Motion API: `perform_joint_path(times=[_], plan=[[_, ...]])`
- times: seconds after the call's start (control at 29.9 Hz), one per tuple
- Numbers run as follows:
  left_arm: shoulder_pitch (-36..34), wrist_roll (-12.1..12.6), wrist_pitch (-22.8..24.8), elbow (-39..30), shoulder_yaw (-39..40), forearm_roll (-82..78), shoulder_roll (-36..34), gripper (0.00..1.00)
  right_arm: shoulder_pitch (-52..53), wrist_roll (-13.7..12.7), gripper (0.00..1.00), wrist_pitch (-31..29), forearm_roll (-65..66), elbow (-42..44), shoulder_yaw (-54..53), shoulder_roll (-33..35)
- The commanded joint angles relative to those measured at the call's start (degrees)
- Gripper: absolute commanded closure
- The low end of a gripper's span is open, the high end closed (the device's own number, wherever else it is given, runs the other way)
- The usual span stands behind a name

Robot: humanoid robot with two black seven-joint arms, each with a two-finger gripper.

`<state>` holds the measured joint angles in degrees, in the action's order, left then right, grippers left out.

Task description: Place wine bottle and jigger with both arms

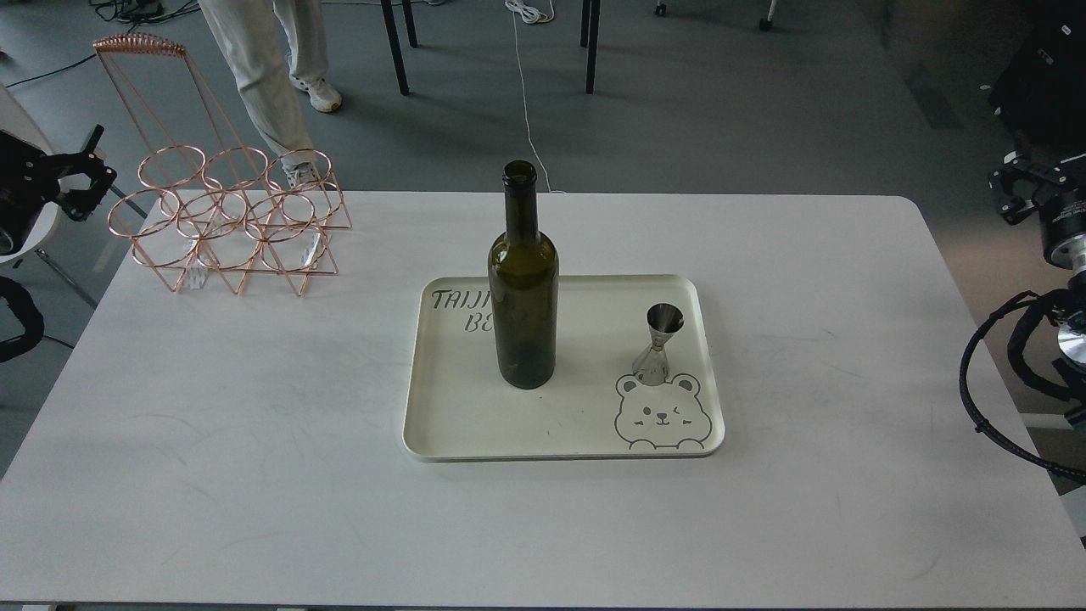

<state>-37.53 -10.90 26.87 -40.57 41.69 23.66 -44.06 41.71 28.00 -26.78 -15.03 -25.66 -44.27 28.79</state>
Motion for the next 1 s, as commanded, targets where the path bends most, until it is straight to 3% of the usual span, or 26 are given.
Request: perform_joint_path(times=[0.0, 0.47, 0.77, 0.97], plan=[[-0.1, -0.1, 0.0, -0.2, 0.1, 0.0, -0.4, 0.01, 0.3, 0.0, 0.01, -0.1, 0.0, -0.5, 1.0, 0.0], [-0.1, -0.2, 0.0, -0.3, 0.2, 0.3, -0.6, 0.01, -0.3, 0.0, 0.01, 0.6, 0.0, -7.2, 5.5, 3.0], [-0.2, -0.1, 0.0, -0.3, 0.2, 0.2, -1.3, 0.01, -7.3, 0.0, 0.01, 1.4, 1.8, -22.2, 9.6, 16.1], [-0.2, -0.1, 0.0, -0.3, 0.2, 0.2, -1.1, 0.01, -14.2, 0.0, 0.01, 4.5, 12.8, -31.6, 10.3, 25.2]])
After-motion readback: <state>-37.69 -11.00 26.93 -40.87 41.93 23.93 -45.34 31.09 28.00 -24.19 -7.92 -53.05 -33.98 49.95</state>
